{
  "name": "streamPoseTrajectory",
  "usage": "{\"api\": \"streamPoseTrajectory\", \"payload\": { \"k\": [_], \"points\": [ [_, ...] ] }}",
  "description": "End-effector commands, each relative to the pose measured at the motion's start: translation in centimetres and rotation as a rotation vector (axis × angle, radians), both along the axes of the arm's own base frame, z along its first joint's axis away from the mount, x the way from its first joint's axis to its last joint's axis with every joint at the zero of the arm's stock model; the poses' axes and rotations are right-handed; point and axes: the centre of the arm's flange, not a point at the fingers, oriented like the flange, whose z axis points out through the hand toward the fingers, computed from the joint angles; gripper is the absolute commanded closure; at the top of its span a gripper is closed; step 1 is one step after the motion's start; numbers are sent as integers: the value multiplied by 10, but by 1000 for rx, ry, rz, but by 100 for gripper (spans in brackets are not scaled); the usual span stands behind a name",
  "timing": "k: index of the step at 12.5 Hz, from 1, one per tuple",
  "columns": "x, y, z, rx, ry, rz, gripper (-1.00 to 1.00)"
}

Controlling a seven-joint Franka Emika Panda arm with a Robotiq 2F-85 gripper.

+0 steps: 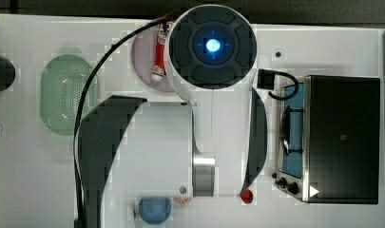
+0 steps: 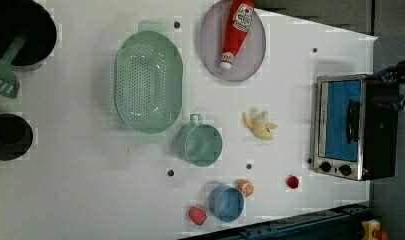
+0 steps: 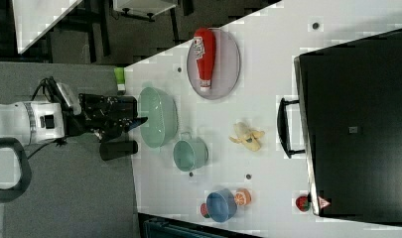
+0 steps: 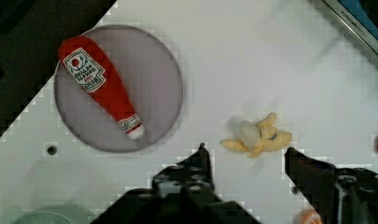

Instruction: Pick Banana and place it in mug.

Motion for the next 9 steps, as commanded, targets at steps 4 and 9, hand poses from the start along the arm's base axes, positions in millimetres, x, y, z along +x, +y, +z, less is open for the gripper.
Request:
{"api": "streamPoseTrajectory", "payload": {
  "k": [4, 9],
  "points": [
    [-113, -13, 63, 8, 42, -1, -100],
    [-95, -16, -32, 15, 126, 73, -100]
  ]
}}
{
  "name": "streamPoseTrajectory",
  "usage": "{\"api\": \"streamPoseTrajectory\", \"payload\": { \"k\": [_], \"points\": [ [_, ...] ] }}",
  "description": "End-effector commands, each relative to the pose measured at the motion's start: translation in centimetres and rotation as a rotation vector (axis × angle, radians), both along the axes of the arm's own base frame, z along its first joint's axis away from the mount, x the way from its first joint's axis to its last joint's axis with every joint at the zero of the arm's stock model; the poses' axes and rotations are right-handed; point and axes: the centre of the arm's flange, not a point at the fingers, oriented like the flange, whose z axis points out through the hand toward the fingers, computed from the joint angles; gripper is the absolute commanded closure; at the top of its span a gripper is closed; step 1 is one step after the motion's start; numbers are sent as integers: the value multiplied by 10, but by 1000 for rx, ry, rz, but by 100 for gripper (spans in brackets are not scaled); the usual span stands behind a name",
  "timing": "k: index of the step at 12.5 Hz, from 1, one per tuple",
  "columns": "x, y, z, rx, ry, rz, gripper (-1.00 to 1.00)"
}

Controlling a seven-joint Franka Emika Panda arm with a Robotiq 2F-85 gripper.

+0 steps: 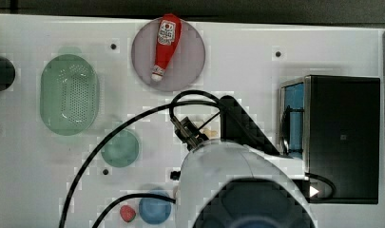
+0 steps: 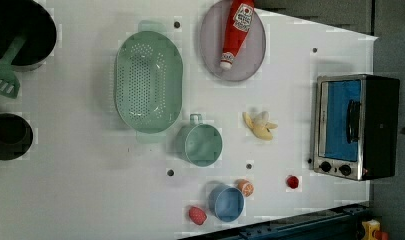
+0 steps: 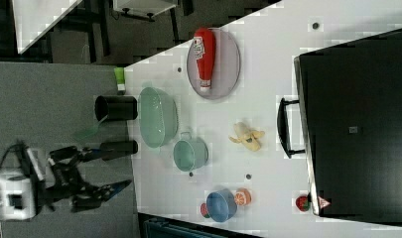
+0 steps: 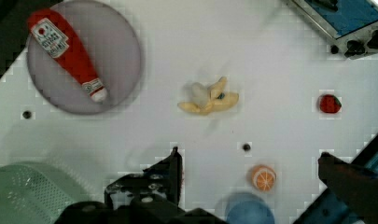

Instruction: Pick Banana and place it in mug.

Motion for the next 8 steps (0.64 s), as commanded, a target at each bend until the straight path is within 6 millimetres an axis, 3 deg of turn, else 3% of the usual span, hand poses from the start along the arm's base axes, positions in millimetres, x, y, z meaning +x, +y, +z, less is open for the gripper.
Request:
{"api": "streamPoseTrajectory", "payload": {
  "k": [1, 5, 8],
  "points": [
    [22, -1, -121, 12, 152, 94, -100],
    [20, -3, -216, 12, 135, 127, -100],
    [11, -9, -275, 13, 121, 170, -100]
  ]
}}
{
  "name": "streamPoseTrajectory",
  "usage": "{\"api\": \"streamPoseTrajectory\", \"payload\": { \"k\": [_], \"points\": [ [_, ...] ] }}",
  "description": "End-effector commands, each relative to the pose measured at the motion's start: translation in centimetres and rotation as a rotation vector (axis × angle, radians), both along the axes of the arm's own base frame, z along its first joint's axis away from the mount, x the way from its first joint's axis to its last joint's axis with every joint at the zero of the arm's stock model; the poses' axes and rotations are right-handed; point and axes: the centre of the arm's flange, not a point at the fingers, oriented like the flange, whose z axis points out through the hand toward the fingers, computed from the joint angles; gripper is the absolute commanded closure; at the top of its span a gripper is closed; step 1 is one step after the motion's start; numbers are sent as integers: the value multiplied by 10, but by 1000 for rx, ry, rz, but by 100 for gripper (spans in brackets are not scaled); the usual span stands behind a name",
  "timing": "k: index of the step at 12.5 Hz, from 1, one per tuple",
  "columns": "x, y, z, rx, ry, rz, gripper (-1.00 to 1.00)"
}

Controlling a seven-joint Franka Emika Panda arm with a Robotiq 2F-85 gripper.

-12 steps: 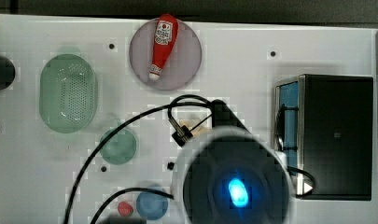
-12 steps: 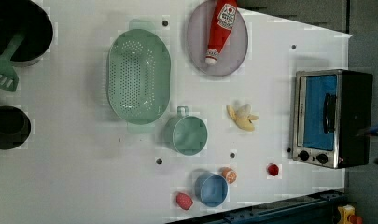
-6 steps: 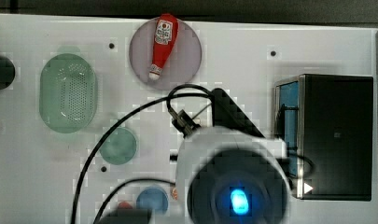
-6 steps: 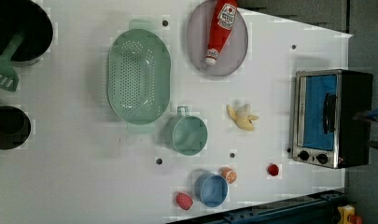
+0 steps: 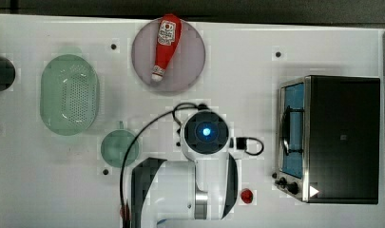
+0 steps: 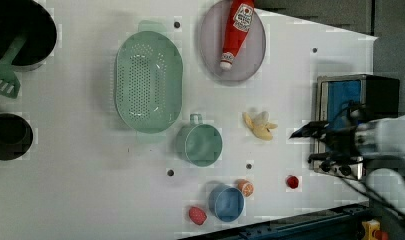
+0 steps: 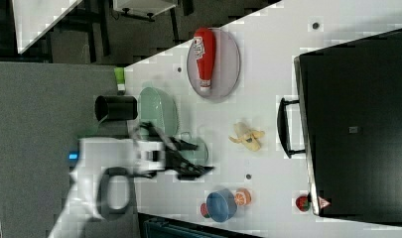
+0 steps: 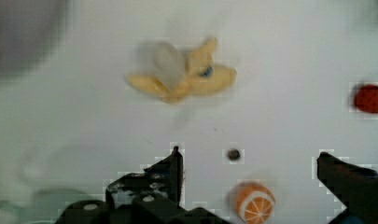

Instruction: Pick Banana and place it in mug.

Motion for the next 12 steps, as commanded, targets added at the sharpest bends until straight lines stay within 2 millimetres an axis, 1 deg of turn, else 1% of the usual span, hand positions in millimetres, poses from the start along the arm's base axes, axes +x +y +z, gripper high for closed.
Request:
{"api": "streamPoseTrajectory", "payload": {
  "k": [1, 4, 6, 10, 12],
  "points": [
    [1, -17, 2, 32, -107, 132, -100],
    [6, -27, -41, 71, -79, 381, -100],
    [13, -34, -70, 76, -99, 486, -100],
    [18, -34, -129, 62, -121, 508, -100],
    [19, -33, -151, 53, -139, 514, -100]
  ]
}}
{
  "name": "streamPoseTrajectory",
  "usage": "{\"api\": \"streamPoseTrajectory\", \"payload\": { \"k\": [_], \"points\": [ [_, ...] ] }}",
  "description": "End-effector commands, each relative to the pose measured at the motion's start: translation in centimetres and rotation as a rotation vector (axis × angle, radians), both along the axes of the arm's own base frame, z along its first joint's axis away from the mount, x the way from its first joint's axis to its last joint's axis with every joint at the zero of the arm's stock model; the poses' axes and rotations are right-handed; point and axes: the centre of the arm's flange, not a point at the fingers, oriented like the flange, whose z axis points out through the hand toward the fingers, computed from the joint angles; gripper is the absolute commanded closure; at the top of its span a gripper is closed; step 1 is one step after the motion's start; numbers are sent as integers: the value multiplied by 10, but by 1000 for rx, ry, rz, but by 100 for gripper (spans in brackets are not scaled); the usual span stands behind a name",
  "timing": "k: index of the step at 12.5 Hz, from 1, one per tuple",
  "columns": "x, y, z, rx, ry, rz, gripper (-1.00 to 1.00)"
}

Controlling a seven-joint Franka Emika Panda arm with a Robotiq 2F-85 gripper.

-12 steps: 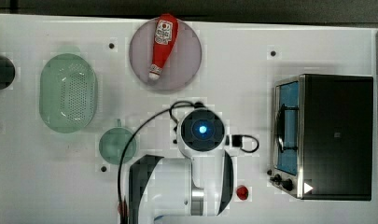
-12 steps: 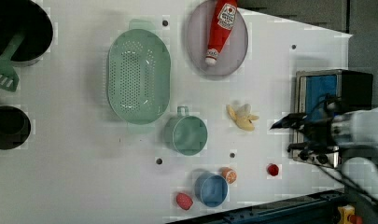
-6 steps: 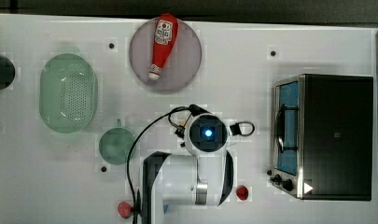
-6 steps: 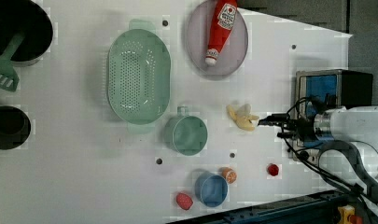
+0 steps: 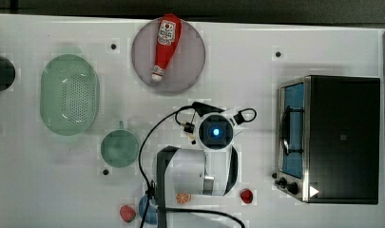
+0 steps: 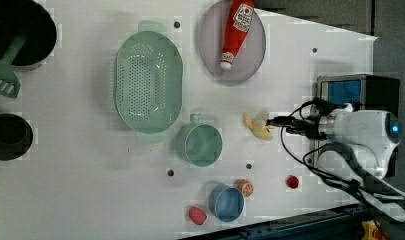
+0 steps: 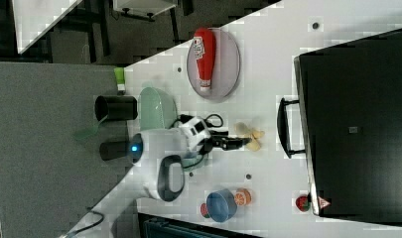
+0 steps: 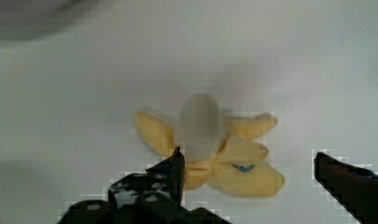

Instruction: Pick Banana and place it in mug.

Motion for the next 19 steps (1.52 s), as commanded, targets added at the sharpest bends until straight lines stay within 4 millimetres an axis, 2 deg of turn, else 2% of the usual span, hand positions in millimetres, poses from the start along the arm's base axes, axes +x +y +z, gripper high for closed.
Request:
{"api": "streamPoseTrajectory", "payload": {
  "k": [1, 4, 5, 9, 11, 13, 15, 17, 19],
  "points": [
    [-8, -3, -38, 4, 0, 41, -100],
    [-11, 4, -52, 8, 3, 49, -100],
    [-12, 6, -55, 9, 9, 48, -93],
    [-12, 7, -56, 10, 3, 50, 4],
    [-6, 6, -46, 8, -19, 48, 45],
    [0, 4, -23, 6, -55, 45, 45],
    [4, 2, 10, 7, -68, 39, 46],
    [4, 1, 55, 12, -53, 35, 45],
    [3, 0, 109, 16, -62, 31, 45]
  ]
}}
